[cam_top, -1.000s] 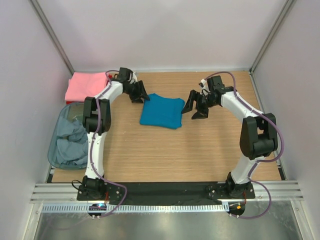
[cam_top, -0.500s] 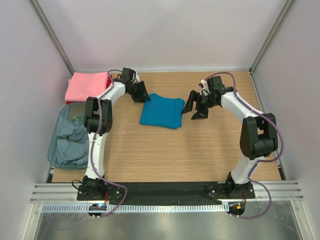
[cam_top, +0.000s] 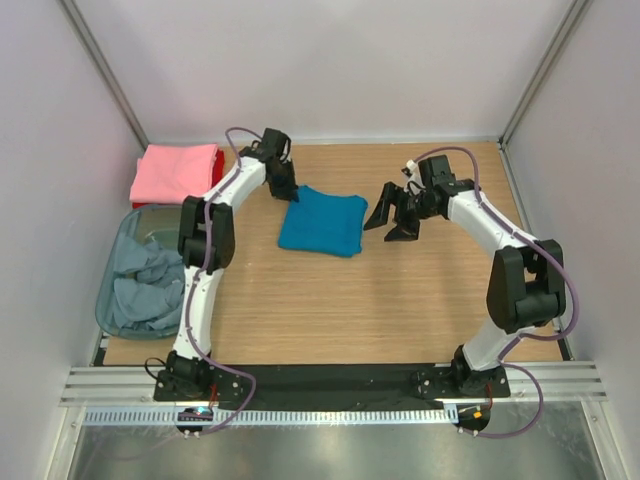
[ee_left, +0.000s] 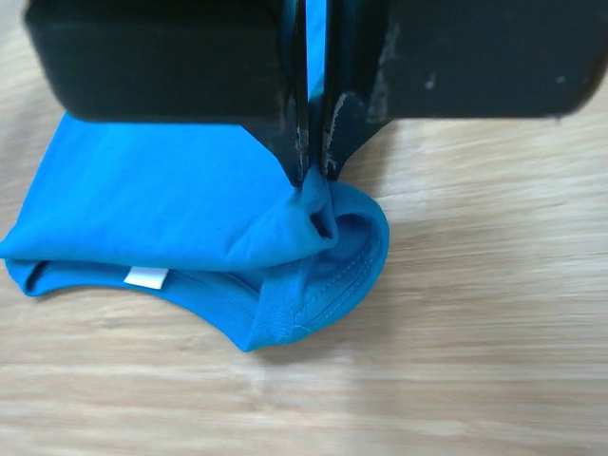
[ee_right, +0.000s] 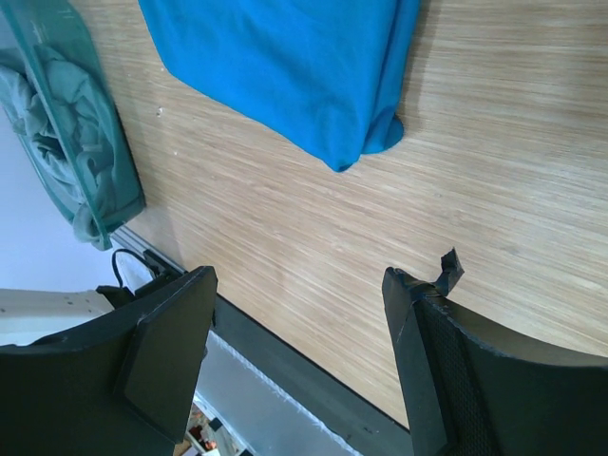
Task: Fold and stack the t-shirts
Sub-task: Neatly place the folded tshirt to the corner
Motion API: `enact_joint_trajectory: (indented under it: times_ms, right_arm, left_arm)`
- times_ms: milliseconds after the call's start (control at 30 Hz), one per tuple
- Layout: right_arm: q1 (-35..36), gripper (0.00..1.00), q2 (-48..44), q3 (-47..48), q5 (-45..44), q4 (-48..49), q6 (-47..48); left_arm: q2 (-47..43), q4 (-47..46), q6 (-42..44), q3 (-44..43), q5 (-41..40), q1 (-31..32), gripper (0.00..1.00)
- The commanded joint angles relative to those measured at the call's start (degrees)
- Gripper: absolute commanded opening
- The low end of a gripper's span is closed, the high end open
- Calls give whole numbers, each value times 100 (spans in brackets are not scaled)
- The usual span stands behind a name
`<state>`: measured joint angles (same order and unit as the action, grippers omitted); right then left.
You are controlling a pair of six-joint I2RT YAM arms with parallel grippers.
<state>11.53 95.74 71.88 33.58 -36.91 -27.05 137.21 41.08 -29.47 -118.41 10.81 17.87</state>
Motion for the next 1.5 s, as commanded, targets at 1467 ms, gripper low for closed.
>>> enact_joint_trajectory:
  times_ms: [1467]
  right_arm:
    - [33,77,981,414,289,544,-547]
  left_arm:
    - [-766,-479,4530,-2309,-2637,-1751,0]
